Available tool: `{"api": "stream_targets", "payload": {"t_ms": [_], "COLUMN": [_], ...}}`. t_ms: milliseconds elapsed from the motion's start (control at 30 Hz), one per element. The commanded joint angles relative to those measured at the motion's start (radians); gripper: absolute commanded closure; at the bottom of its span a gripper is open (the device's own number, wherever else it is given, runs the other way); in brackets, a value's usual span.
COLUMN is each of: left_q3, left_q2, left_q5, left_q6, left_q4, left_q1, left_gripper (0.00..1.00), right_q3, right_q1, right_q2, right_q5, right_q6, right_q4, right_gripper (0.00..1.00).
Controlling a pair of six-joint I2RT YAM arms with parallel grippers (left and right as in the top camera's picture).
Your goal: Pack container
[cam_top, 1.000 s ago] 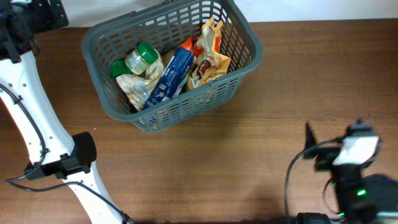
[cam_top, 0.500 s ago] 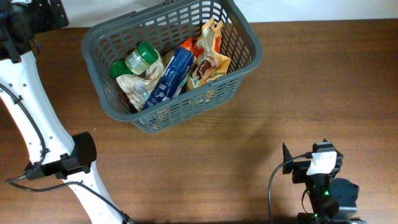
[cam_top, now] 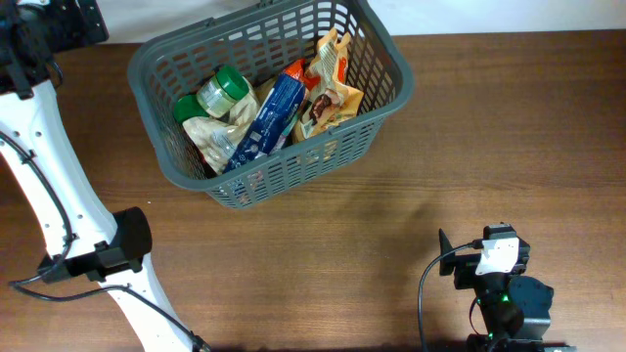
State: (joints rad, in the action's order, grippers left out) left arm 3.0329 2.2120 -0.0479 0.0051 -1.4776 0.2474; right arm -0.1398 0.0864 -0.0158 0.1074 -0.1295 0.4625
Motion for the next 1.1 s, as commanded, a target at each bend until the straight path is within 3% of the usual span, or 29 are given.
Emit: {"api": "stream_targets", "payload": {"t_ms": [0,867,1067], "left_q3": [-0.001,-0.002,-0.019], "left_q2": [-0.035,-0.035,-0.158], "left_q5": [0.011,0.01,0.009], "left_q6": [-0.01,-0.01,-0.01], "left_q4": [-0.001,-0.003,-0.082], "left_q1": [0.0,0.0,-0.016], "left_gripper": [0.01,0.01,0.01], "right_q3": [0.009,0.009,0.009], "right_q1": [0.006,0.006,0.006], "right_q2": [0.013,0.013,0.013], "right_q5": [0.013,0.013,0.013], "right_q6": [0.014,0.014,0.014], "right_q4": [-0.006,-0.006,-0.006], "right_gripper": [0.01,0.01,0.01]}}
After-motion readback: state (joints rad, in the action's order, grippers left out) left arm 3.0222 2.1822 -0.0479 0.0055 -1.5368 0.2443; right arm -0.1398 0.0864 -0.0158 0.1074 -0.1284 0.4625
